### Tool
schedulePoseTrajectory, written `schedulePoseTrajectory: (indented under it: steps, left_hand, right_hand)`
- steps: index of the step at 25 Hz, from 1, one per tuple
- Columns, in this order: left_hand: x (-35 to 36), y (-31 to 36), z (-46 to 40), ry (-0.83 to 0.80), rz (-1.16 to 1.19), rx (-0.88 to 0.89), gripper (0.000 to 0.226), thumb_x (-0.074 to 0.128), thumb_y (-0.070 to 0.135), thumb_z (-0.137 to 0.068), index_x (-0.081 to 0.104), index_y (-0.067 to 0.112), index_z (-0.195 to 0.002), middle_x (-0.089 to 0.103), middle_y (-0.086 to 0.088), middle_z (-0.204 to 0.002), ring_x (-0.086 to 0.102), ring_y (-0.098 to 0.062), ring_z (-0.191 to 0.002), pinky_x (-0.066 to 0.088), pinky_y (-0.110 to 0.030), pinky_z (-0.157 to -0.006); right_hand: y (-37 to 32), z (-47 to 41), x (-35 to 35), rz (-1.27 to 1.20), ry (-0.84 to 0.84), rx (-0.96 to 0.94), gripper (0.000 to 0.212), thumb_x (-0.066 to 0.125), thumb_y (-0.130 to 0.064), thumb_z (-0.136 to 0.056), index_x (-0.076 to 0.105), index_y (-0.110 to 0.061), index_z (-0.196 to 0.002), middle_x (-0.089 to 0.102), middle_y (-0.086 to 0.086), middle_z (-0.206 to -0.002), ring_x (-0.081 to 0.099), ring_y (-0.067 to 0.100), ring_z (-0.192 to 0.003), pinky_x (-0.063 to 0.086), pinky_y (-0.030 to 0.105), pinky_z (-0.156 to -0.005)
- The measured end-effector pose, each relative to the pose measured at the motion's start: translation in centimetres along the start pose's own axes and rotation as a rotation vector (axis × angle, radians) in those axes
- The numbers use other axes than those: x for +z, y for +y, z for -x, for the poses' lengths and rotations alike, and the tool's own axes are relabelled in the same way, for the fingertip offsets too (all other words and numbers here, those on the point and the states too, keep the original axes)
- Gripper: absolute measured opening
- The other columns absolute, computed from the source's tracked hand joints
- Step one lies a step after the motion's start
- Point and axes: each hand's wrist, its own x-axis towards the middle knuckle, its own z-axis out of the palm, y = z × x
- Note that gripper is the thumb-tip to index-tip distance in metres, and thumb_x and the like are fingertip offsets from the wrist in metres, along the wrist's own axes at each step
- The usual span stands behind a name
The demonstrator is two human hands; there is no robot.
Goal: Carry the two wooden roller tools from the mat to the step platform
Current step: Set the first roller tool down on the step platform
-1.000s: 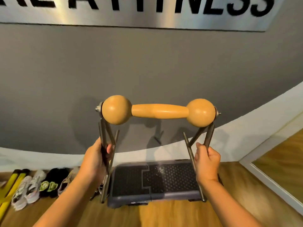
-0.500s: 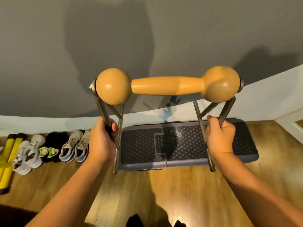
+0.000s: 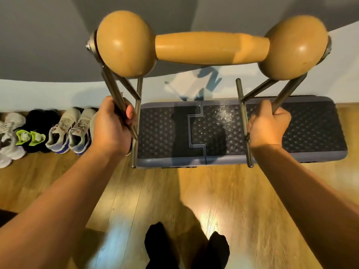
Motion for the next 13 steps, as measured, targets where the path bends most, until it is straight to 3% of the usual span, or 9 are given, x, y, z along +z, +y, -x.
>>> schedulePoseTrajectory:
  steps: [4,7,13]
  left_hand:
    - [-2.6,-4.9,-2.5,0.016,0.023,-0.019,0.049,0.040,0.022,-0.097,0.057,0.027,-0.051,0.043,0.005,-0.051,0.035,-0.011,-0.050,0.035,-0.024,-0.052]
    - [-3.9,-8.5,-4.5,0.043,0.037,-0.024,0.043,0.042,0.021,-0.098,0.055,0.025,-0.057,0.042,0.003,-0.054,0.034,-0.012,-0.052,0.034,-0.025,-0.053]
    - [-4.8,-12.5,-6.7,-0.052,-0.031,-0.013,0.055,0.033,0.023,-0.102,0.058,0.028,-0.053,0.044,0.006,-0.052,0.033,-0.011,-0.050,0.034,-0.023,-0.052]
  right_hand:
    - [5.1,-1.1,1.2,-0.009,-0.011,0.028,0.033,0.058,-0.041,-0.072,0.043,-0.027,-0.046,0.032,0.001,-0.056,0.032,0.022,-0.055,0.028,0.039,-0.052]
    - [8.8,-2.2,2.0,-0.013,0.019,0.041,0.027,0.059,-0.032,-0.078,0.043,-0.026,-0.057,0.033,0.000,-0.056,0.032,0.019,-0.054,0.028,0.040,-0.052]
    - [13.4,-4.1,2.8,-0.035,0.024,0.072,0.024,0.056,-0.027,-0.087,0.046,-0.020,-0.066,0.035,0.004,-0.062,0.037,0.019,-0.057,0.035,0.042,-0.055]
